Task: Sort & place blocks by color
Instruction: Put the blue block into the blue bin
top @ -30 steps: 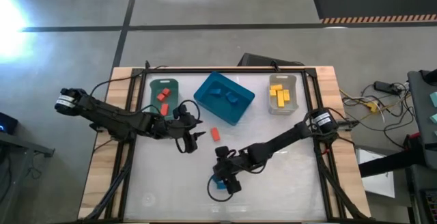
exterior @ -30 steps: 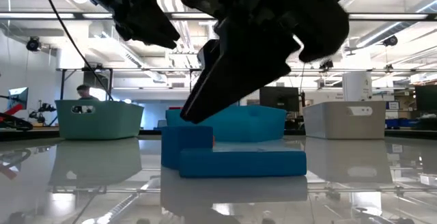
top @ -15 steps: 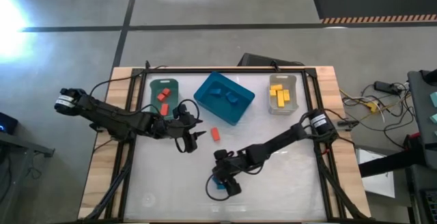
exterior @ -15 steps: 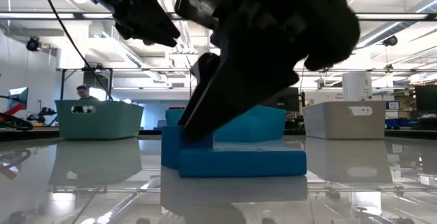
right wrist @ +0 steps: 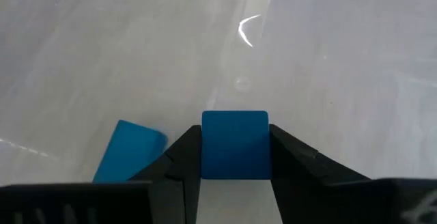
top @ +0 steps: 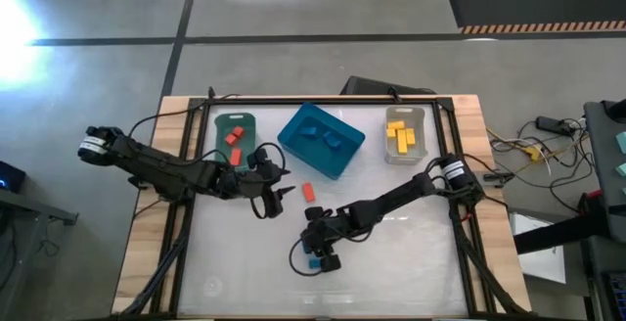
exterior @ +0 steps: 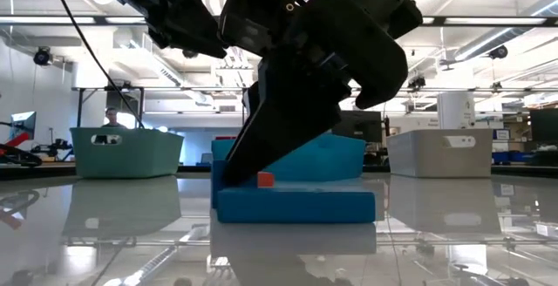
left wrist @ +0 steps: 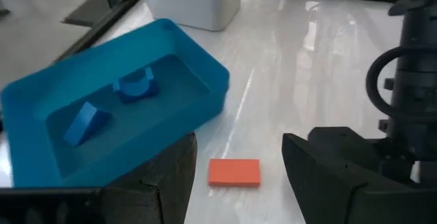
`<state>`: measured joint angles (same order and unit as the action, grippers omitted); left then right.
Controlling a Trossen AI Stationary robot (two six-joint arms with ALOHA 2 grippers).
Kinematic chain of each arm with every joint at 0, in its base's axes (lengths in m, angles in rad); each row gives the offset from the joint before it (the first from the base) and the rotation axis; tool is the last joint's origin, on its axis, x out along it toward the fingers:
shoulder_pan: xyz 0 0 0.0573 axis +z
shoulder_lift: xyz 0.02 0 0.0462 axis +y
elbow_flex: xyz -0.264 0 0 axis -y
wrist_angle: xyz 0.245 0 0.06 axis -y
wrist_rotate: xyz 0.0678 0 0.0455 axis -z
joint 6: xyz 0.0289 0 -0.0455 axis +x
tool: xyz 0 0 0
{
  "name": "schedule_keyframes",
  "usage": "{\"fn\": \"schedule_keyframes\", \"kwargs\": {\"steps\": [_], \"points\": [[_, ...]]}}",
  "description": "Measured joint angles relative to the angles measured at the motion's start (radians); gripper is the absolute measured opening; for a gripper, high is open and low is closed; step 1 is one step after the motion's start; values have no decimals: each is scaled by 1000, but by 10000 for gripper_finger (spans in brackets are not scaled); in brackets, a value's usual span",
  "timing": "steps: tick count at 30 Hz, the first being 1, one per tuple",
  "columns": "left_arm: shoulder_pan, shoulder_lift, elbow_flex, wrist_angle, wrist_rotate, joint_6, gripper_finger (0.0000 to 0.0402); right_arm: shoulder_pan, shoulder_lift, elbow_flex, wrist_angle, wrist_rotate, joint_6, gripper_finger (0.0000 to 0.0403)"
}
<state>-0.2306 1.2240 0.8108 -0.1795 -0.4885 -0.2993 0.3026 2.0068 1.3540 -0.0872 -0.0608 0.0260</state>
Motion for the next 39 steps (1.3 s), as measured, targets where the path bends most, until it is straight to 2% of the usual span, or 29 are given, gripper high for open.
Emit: {"fn": "schedule_keyframes", "kwargs": {"steps": [7,13,17,20,24,26,32,39], "points": [[0,-12,-1,7,-106,73,200,-27,-44,-1,-74,0,7,119],[2,-33,-2,76,-166,240,200,-67,-163,-1,-134,9,-1,119],[2,-34,-2,100,-214,289,200,-124,-247,-1,-181,41,-2,119],[2,-35,-2,95,-301,292,200,-183,-314,-1,-236,110,16,119],[2,-35,-4,94,-434,311,200,-275,-379,-1,-315,321,95,119],[2,-35,-5,93,-453,316,200,-338,-394,-1,-330,363,110,119],[2,-35,-7,94,-455,316,200,-535,-366,-14,-281,349,132,119],[2,-35,-13,94,-455,313,200,-691,-213,-20,-138,281,85,119]]}}
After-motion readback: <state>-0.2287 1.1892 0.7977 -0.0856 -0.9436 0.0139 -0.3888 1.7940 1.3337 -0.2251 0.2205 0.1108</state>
